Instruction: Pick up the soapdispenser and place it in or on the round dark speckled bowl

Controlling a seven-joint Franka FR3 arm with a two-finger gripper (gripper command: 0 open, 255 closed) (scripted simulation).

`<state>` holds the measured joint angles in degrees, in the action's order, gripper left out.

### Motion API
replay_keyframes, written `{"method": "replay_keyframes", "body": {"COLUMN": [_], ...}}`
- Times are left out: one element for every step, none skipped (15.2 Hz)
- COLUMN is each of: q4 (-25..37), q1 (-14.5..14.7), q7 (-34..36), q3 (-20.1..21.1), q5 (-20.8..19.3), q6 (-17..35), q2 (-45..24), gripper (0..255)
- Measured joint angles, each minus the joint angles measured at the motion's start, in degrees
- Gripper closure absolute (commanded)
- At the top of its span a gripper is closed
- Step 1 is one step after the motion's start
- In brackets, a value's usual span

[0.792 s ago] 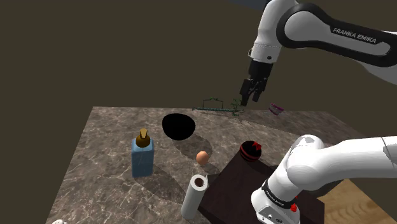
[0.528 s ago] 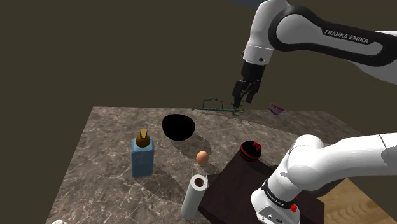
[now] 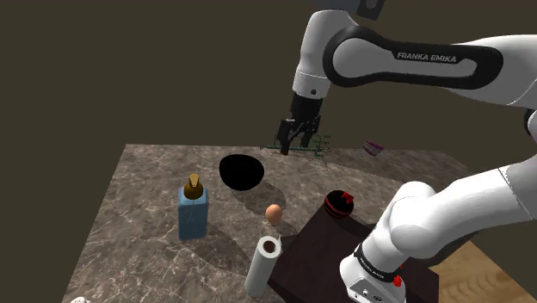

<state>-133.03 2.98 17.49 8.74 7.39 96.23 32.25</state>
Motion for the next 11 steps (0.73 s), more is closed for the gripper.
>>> {"method": "replay_keyframes", "body": {"q4": [0.8, 1.3, 1.8, 3.0, 3.9, 4.7, 5.5, 5.9, 7.4, 8.8, 10.3], "q1": [0.1, 0.3, 0.5, 0.7, 0.8, 1.0, 1.1, 1.1, 1.3, 1.4, 1.4], "q7": [0.8, 1.6, 2.5, 3.6, 4.7, 5.8, 6.7, 7.3, 8.7, 9.8, 10.7], "q3": [0.8, 1.6, 2.4, 3.4, 4.4, 5.3, 6.1, 6.7, 7.7, 8.5, 9.1], "q5": [0.1, 0.2, 0.3, 0.3, 0.3, 0.1, -0.1, -0.5, -0.9, -1.4, -2.1], "q6": [1.2, 2.4, 3.5, 4.8, 6.1, 7.6, 9.0, 10.4, 11.2, 12.1, 13.0], "q2": [-1.6, -3.0, -4.4, -6.5, -8.4, -10.3, -12.3, -13.9, -15.9, -18.0, -20.1], "gripper": [0, 0, 0, 0, 0, 0, 0, 0, 0, 0, 0]}}
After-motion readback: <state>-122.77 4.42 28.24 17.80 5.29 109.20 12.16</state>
